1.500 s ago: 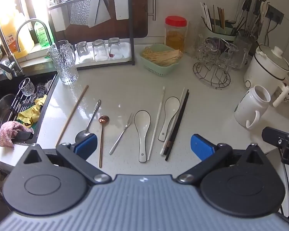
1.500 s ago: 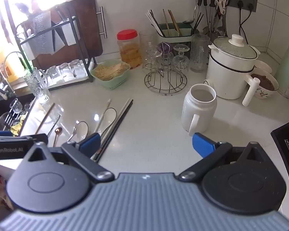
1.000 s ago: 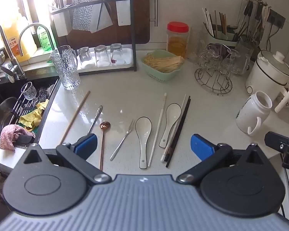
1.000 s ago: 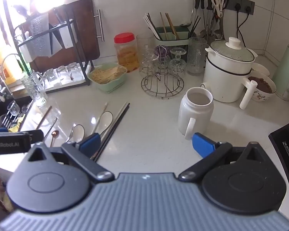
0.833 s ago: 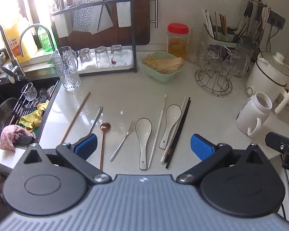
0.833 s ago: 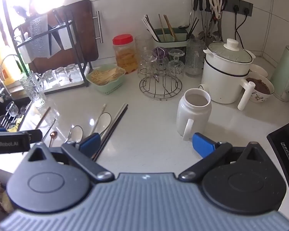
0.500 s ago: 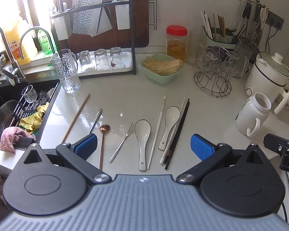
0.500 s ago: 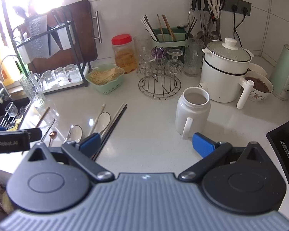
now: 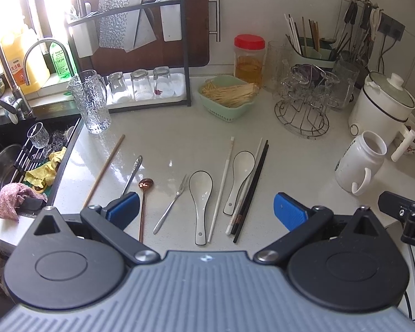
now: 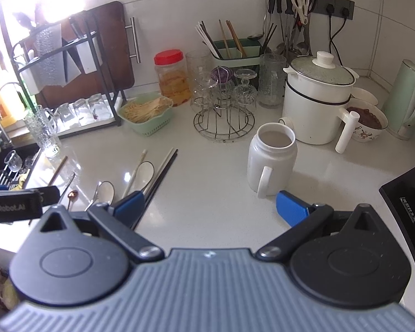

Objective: Organize utensils

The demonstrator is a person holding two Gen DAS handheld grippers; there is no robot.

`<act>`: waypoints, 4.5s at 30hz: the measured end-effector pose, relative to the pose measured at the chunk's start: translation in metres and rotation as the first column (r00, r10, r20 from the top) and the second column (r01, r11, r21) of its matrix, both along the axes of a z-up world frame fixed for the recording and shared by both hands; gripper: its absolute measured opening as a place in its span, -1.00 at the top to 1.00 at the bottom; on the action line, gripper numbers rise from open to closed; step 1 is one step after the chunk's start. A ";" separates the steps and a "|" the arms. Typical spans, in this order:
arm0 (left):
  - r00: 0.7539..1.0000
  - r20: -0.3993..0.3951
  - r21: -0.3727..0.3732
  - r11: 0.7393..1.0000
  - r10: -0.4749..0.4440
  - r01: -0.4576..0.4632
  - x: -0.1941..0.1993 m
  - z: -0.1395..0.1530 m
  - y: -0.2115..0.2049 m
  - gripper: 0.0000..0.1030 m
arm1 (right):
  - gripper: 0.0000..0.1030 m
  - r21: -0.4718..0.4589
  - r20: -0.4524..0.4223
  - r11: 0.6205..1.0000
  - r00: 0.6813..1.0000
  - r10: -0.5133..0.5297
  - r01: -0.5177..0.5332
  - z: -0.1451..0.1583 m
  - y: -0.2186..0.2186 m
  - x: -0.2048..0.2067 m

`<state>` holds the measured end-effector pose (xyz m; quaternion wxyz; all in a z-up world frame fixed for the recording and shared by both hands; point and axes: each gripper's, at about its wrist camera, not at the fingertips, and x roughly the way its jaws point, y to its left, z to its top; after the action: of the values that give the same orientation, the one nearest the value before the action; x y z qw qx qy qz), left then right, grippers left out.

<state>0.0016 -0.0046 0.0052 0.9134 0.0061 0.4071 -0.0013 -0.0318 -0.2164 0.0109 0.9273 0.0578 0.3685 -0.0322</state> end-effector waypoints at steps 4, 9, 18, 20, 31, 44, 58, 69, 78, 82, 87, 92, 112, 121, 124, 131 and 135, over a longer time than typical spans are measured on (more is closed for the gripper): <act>1.000 -0.002 -0.002 1.000 -0.005 0.005 0.000 -0.002 -0.001 -1.00 | -1.00 0.002 -0.005 1.000 1.000 -0.004 0.004 -0.001 0.000 0.000; 1.000 -0.002 0.001 1.000 -0.011 0.011 0.002 -0.002 -0.001 -1.00 | -1.00 0.001 -0.007 1.000 1.000 -0.007 0.007 -0.002 0.000 -0.001; 1.000 0.000 0.000 1.000 -0.015 0.015 0.002 -0.003 0.001 -1.00 | -1.00 0.006 -0.003 1.000 1.000 -0.022 0.022 -0.001 0.000 -0.001; 1.000 0.000 0.002 1.000 -0.017 0.017 0.002 -0.004 0.002 -1.00 | -1.00 0.011 -0.007 0.999 1.000 -0.030 0.030 -0.002 0.000 -0.001; 0.999 -0.009 -0.006 0.999 -0.035 0.035 0.000 -0.003 0.010 -1.00 | -1.00 0.058 -0.015 0.997 0.998 -0.053 0.054 -0.004 0.003 -0.005; 0.997 -0.024 -0.030 0.996 -0.079 0.078 -0.002 -0.004 0.020 -1.00 | -1.00 0.062 -0.012 0.994 0.996 -0.092 0.093 -0.003 0.010 -0.013; 0.986 -0.068 -0.077 0.987 -0.149 0.144 0.001 -0.016 0.031 -1.00 | -0.95 0.031 -0.034 0.989 0.989 -0.145 0.146 -0.006 0.021 -0.021; 0.984 -0.111 -0.079 0.988 -0.139 0.130 0.041 -0.041 -0.018 -1.00 | -0.92 0.035 -0.033 0.992 0.992 -0.119 0.120 -0.033 -0.021 0.022; 0.986 -0.124 -0.048 0.994 -0.107 0.102 0.082 -0.058 -0.075 -1.00 | -0.92 -0.014 -0.022 0.995 0.995 -0.094 0.094 -0.068 -0.078 0.072; 0.987 -0.126 -0.029 0.994 -0.104 0.101 0.095 -0.066 -0.090 -1.00 | -0.92 -0.023 -0.018 0.999 0.999 -0.050 0.049 -0.085 -0.093 0.094; 0.985 -0.149 -0.018 0.996 -0.086 0.084 0.105 -0.075 -0.094 -1.00 | -0.91 -0.076 0.010 0.997 1.000 -0.006 0.007 -0.100 -0.098 0.121; 0.983 -0.161 -0.025 0.996 -0.085 0.082 0.112 -0.079 -0.083 -1.00 | -0.90 -0.083 -0.017 0.996 0.999 -0.046 0.044 -0.119 -0.101 0.142; 0.970 -0.213 -0.028 0.993 -0.118 0.115 0.126 -0.101 -0.057 -0.72 | -0.78 -0.136 0.006 0.991 1.000 -0.003 0.003 -0.154 -0.096 0.159; 0.956 -0.269 -0.064 0.993 -0.117 0.104 0.142 -0.127 -0.045 -0.07 | -0.78 -0.129 0.017 0.982 0.989 0.144 -0.141 -0.153 -0.090 0.158; 0.949 -0.291 -0.056 0.992 -0.121 0.109 0.150 -0.139 -0.042 0.06 | -0.78 -0.129 0.018 0.974 0.982 0.190 -0.186 -0.153 -0.079 0.153; 0.933 -0.326 -0.037 0.989 -0.150 0.146 0.165 -0.162 -0.040 0.26 | -0.78 -0.131 0.014 0.965 0.972 0.233 -0.229 -0.152 -0.060 0.145; 0.931 -0.327 -0.043 0.987 -0.162 0.156 0.172 -0.170 -0.039 0.28 | -0.78 -0.130 0.006 0.965 0.973 0.230 -0.227 -0.152 -0.058 0.144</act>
<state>0.1735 -0.0439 -0.1644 0.8293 0.0315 0.5522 -0.0794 0.1123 -0.2747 -0.1408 0.9305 -0.0445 0.3600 0.0518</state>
